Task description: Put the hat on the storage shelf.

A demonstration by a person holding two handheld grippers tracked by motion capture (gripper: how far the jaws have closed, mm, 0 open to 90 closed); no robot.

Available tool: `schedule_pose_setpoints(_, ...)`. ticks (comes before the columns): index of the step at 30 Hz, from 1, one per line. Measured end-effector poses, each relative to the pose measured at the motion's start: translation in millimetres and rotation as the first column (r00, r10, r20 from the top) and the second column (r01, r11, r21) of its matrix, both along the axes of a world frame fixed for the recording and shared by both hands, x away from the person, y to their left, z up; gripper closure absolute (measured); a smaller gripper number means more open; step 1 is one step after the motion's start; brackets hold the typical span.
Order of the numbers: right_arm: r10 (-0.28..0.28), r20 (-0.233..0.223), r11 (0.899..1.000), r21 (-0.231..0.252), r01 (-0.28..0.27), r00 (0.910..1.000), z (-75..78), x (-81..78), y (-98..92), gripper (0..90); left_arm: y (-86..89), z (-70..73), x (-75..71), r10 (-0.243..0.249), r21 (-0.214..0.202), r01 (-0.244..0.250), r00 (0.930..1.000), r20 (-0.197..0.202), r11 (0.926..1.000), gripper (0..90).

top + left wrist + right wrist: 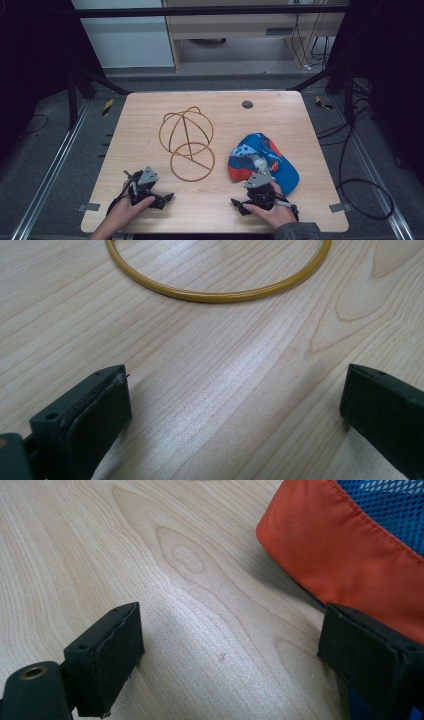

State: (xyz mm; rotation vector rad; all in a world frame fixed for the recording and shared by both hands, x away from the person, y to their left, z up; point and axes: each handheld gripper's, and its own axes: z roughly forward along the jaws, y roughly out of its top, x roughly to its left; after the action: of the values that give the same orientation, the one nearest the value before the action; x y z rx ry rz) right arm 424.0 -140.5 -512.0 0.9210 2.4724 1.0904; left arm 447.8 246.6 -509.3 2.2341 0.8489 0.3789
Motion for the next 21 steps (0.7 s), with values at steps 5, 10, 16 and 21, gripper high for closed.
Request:
schedule_pose_setpoints(5,-0.001,0.000,1.000,0.000,0.001,1.0000,0.0,-0.1,0.1,10.9,0.0,0.0,0.0,0.000,0.000,0.000,1.0000,0.000,1.0000,0.0)
schedule_pose_setpoints(10,-0.004,0.000,1.000,0.000,0.004,1.0000,0.0,-0.3,0.2,10.9,0.0,0.0,-0.1,0.000,0.001,0.000,1.0000,0.001,1.0000,0.0)
schedule_pose_setpoints(16,-0.016,-0.028,0.999,0.031,0.016,0.9995,7.9,-0.6,-4.6,11.0,0.0,0.0,-0.1,0.000,0.001,0.000,1.0000,0.001,1.0000,0.0)
schedule_pose_setpoints(21,-0.021,0.015,0.999,0.032,0.020,0.9997,33.3,-6.2,-19.0,11.3,0.0,0.0,-0.2,0.001,0.002,-0.001,1.0000,0.001,1.0000,0.0)
